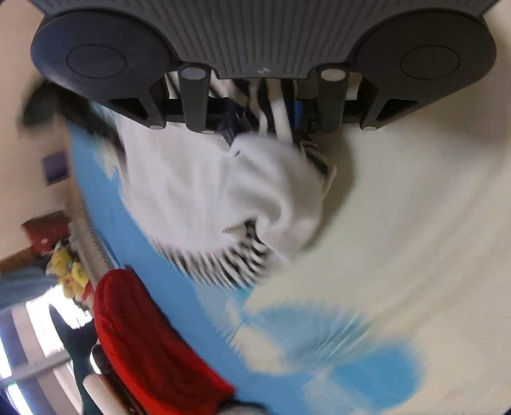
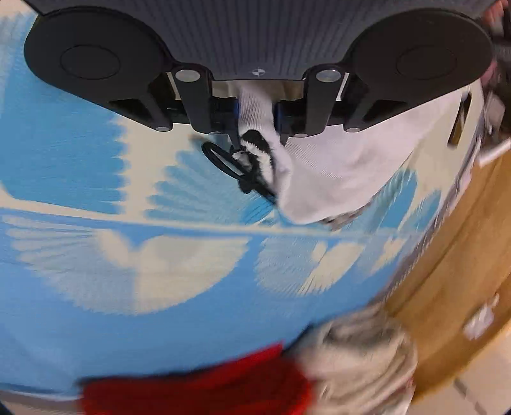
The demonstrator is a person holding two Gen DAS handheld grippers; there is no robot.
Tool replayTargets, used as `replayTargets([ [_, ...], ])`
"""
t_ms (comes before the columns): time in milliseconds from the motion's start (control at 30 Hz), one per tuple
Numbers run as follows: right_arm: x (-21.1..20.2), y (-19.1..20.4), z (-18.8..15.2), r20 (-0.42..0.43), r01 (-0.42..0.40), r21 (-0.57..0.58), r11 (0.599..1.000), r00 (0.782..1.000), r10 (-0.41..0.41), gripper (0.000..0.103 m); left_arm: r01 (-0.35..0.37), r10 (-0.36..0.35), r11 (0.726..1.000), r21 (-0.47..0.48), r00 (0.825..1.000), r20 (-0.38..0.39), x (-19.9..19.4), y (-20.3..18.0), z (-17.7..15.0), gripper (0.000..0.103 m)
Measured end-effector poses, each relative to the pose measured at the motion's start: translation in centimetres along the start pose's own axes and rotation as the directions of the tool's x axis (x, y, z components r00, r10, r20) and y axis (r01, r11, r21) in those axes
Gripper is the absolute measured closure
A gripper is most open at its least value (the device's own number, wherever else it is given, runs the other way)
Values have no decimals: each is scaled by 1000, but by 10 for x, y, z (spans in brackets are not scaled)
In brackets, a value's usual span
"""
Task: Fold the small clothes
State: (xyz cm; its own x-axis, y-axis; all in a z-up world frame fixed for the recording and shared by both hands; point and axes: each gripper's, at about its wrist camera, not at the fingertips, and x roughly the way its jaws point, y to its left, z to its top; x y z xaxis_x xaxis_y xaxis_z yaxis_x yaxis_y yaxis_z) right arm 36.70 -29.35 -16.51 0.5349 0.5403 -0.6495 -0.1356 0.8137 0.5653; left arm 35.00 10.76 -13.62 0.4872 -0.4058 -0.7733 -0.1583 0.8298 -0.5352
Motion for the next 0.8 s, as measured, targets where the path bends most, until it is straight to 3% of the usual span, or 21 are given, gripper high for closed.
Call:
replayTargets([
  [100,-35,-40,-35,89,-9,102,995,996,0,87,1,4,987,161,999,-33,61,-51,69,68],
  [133,-45,-49,-48,126,-20,121,992,992,4,87,3,4,985,174,999,-41,79,-67,83,68],
  [300,-75,-81,-86,277,-79,206,975,961,19,94,52,-41,959,278,998,-43,138,-128,108,67],
  [433,-66,-88,-83,305,-51,187,981,952,-9,95,87,-74,962,258,996,-59,154,-120,119,65],
  [567,-57,-83,-71,325,-15,156,988,945,-37,96,122,-124,977,177,992,-2,139,-85,132,64],
  [700,-53,-92,-61,315,-15,180,984,948,-44,96,65,-72,995,71,993,91,115,-46,140,64],
  [800,-62,-99,-63,288,-67,251,966,958,-9,86,158,-163,983,89,985,58,89,-28,124,64],
])
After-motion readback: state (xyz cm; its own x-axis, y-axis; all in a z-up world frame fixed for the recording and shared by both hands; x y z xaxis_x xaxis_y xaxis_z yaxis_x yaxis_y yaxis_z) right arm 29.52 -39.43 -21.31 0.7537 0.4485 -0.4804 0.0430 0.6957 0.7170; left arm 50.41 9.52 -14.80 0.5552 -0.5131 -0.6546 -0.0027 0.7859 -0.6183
